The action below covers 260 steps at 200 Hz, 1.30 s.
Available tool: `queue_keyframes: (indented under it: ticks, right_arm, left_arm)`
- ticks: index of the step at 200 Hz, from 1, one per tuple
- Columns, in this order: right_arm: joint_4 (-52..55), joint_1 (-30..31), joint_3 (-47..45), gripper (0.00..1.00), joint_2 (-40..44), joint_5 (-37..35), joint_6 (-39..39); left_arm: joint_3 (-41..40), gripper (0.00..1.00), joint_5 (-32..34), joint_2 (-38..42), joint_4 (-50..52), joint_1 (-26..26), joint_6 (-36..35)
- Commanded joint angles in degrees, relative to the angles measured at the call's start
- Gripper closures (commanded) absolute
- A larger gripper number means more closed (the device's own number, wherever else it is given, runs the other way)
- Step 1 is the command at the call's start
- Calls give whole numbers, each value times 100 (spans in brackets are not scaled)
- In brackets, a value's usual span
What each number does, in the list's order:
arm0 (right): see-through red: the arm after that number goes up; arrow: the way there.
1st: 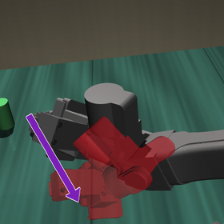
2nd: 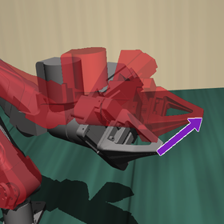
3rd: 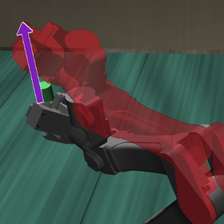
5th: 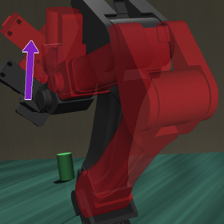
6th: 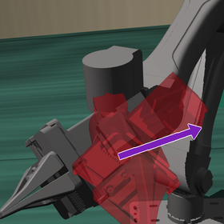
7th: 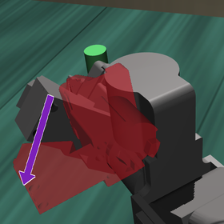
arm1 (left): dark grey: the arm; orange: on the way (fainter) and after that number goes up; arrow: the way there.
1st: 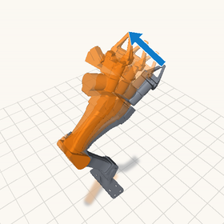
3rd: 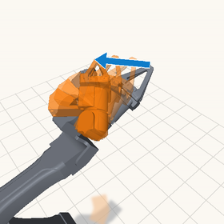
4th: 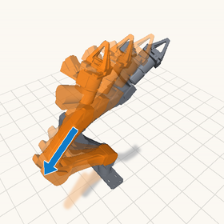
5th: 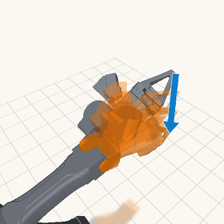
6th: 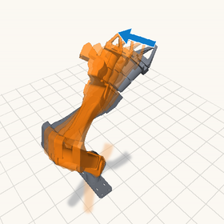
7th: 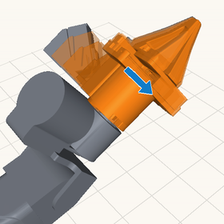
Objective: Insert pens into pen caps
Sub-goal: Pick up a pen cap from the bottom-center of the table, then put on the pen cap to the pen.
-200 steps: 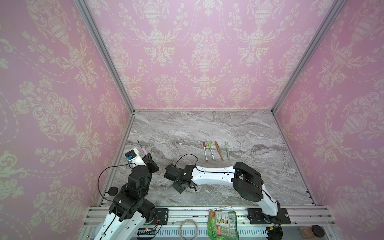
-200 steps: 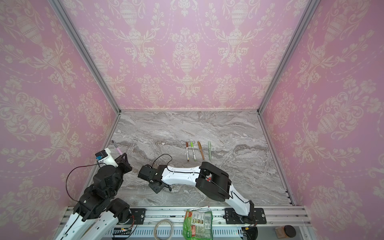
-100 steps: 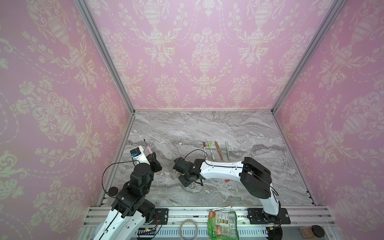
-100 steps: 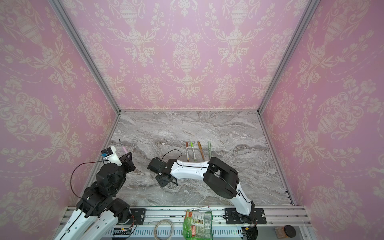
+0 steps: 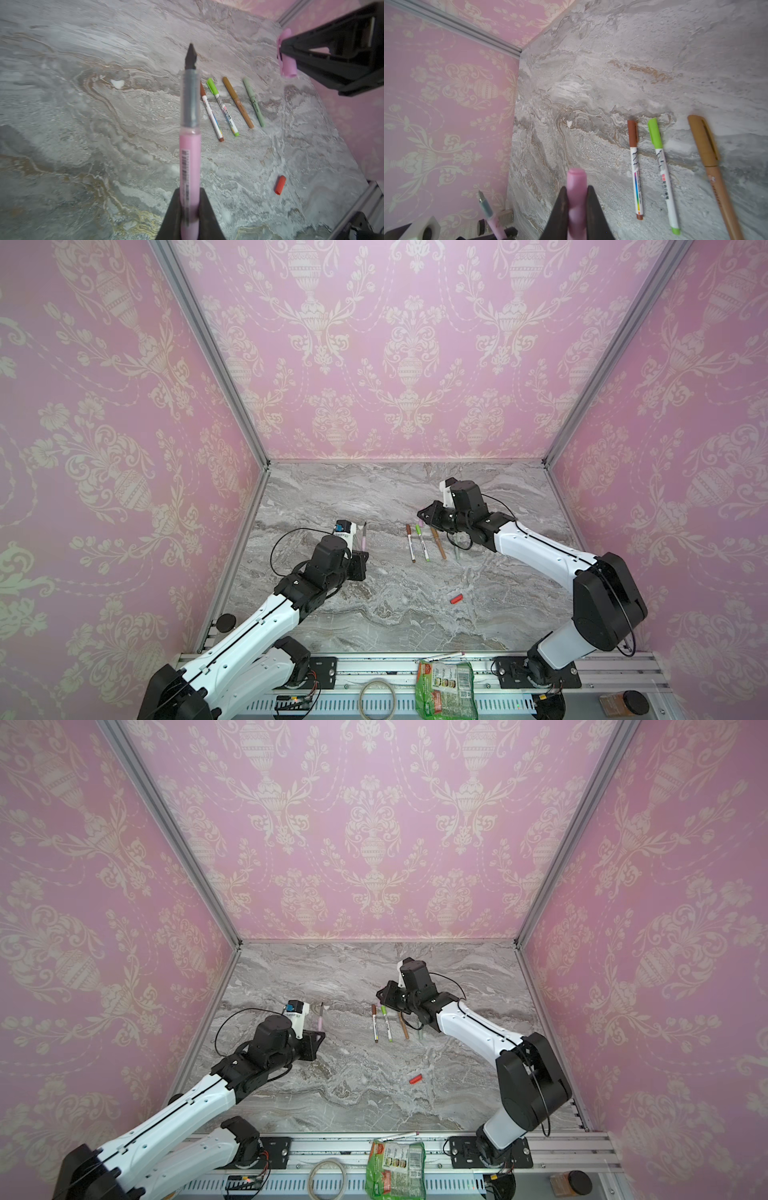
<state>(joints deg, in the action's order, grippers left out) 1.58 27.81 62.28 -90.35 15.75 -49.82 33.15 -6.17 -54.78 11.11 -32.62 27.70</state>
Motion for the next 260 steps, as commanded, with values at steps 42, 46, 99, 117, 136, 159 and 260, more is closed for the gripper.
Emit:
queue_keyframes:
  ticks: [42, 46, 99, 117, 136, 159, 260]
  right_arm:
    - [-1004, -139, -279, 98, 310, 749, -777]
    - [-1035, -128, -281, 98, 292, 758, -791]
    - [-1030, 219, -20, 99, -10, 804, -760]
    - [-1029, 309, 13, 100, -87, 806, -766]
    - [-1045, 397, 3, 99, -124, 795, -765]
    - [-1059, 491, 3, 99, -184, 795, -781]
    - [-989, 541, 170, 100, -132, 719, -815]
  left_arm:
    - [313, 100, -1116, -776, -840, -506, -58]
    - [323, 100, -1122, -799, -855, -541, -47]
    - [479, 100, -1123, -1047, -892, -732, -72]
    - [504, 100, -1082, -1060, -905, -752, -68]
    - [493, 100, -991, -1040, -917, -750, -59]
    - [512, 100, -991, -1073, -940, -763, -55]
    - [469, 100, -917, -1039, -865, -768, -96]
